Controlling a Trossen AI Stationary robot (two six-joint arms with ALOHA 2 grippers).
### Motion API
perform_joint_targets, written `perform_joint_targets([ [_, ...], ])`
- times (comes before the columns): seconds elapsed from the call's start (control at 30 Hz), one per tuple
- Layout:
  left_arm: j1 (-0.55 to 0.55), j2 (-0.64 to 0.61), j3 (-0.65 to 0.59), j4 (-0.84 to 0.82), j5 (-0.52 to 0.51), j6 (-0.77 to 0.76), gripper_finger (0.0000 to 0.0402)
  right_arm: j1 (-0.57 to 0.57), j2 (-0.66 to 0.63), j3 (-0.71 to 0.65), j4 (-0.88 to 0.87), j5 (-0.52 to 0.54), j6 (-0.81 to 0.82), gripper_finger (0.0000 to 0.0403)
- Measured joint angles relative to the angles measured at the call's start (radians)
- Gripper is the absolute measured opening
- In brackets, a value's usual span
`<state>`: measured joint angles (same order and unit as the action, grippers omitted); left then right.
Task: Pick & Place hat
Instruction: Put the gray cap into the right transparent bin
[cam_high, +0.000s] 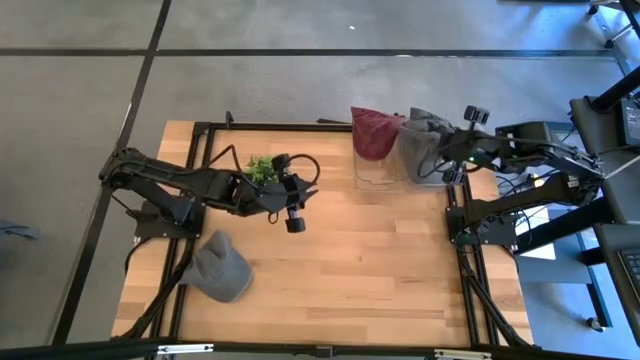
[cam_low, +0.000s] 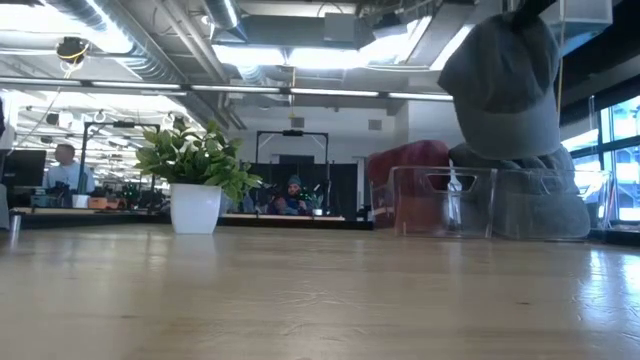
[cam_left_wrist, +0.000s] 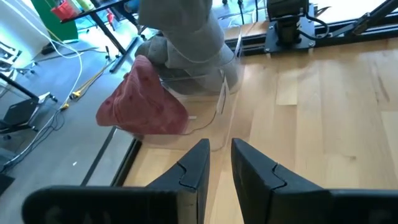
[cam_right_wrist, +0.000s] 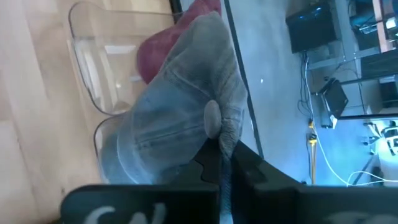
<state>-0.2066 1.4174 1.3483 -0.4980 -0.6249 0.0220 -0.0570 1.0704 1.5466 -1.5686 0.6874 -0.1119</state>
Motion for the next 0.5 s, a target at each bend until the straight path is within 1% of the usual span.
perform_joint_targets([
  [0.13,0.000,0.000,0.000,0.000,0.000,-0.009,0.0060,0.000,-0.021,-0.066,-0.001,0.000,0.025,0.0006],
  [0.27,0.000,0.000,0.000,0.000,0.001,-0.009,0.0060,0.000,-0.059,-0.163,-0.002,0.005,0.057,0.0006],
  [0.4,0.000,0.000,0.000,0.000,-0.001,-0.009,0.0062,0.000,-0.092,-0.245,-0.003,0.066,0.091,0.0006],
  [0.5,0.000,0.000,0.000,0.000,-0.001,-0.009,0.0063,0.000,-0.115,-0.291,-0.003,0.040,0.162,0.0006],
])
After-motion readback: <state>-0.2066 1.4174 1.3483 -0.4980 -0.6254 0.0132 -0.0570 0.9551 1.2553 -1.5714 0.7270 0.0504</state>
